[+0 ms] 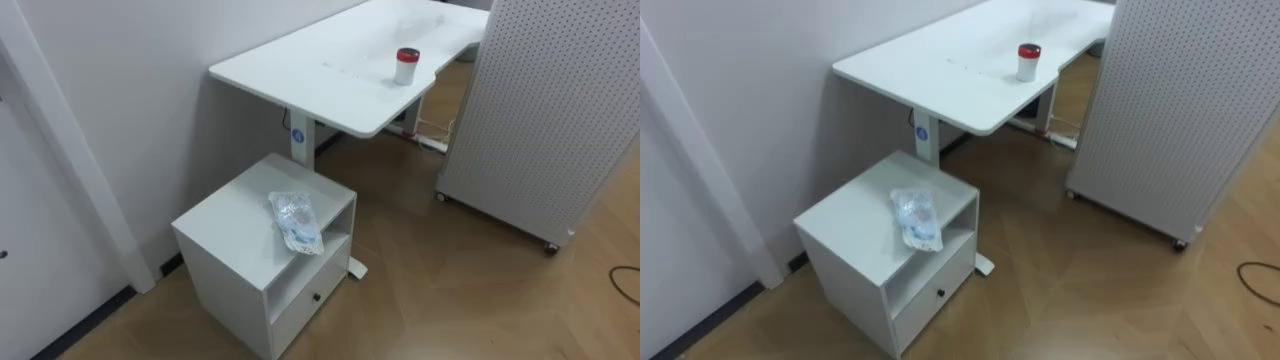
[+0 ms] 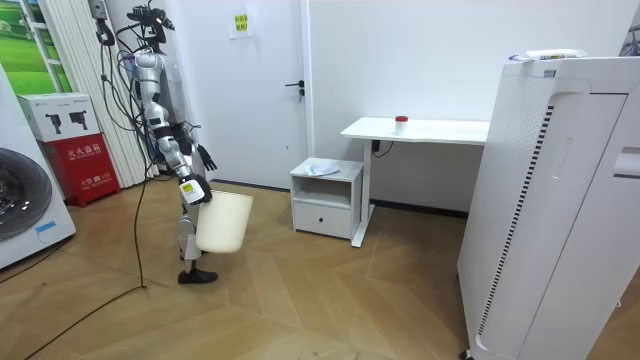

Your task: Pick garbage

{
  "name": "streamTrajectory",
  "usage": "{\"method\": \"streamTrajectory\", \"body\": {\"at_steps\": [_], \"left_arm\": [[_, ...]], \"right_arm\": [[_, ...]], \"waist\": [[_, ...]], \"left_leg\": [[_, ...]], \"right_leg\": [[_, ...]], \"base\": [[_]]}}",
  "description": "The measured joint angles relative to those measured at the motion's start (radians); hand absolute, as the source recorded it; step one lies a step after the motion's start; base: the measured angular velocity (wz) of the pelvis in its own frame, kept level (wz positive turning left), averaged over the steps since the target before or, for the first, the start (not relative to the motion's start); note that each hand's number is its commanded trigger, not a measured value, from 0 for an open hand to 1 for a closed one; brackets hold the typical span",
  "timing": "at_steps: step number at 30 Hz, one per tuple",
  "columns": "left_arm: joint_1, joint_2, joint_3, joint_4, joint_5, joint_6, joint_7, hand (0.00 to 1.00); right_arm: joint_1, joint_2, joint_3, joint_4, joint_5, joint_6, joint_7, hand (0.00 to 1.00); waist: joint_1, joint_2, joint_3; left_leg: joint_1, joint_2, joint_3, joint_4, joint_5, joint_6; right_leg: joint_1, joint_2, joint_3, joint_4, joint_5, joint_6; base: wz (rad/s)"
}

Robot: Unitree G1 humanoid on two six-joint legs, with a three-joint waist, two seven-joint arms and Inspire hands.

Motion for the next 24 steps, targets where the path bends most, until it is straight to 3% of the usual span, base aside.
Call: {"method": "streamTrajectory", "body": {"at_steps": [11,12,24], "left_arm": [[-0.001,-0.004,0.018,0.0,-0.013,0.0,-0.003,0.0],[-0.001,-0.004,0.019,0.0,-0.013,0.0,-0.005,0.0],[0.02,-0.005,0.028,0.006,-0.01,0.001,-0.015,0.0]], "right_arm": [[-0.002,0.0,0.0,0.001,-0.005,0.0,0.0,1.0],[-0.002,0.001,-0.001,0.001,-0.005,0.0,0.0,1.0],[-0.001,0.006,-0.002,0.008,-0.005,0.0,0.0,1.0]], "waist": [[0.003,0.001,0.0012],[0.002,-0.005,0.0058],[0.004,-0.007,0.0007]], "left_leg": [[0.001,0.0,0.0,0.0,0.0,0.0],[0.003,0.0,0.0,0.0,0.0,0.0],[0.004,0.0,-0.008,-0.005,-0.001,-0.002]], "right_leg": [[0.001,0.0,0.0,0.001,0.0,0.0],[-0.002,0.0,0.001,0.001,0.0,0.0],[0.003,0.003,-0.001,-0.012,0.0,0.0]], "base": [[0.0],[0.0],[0.0]]}}
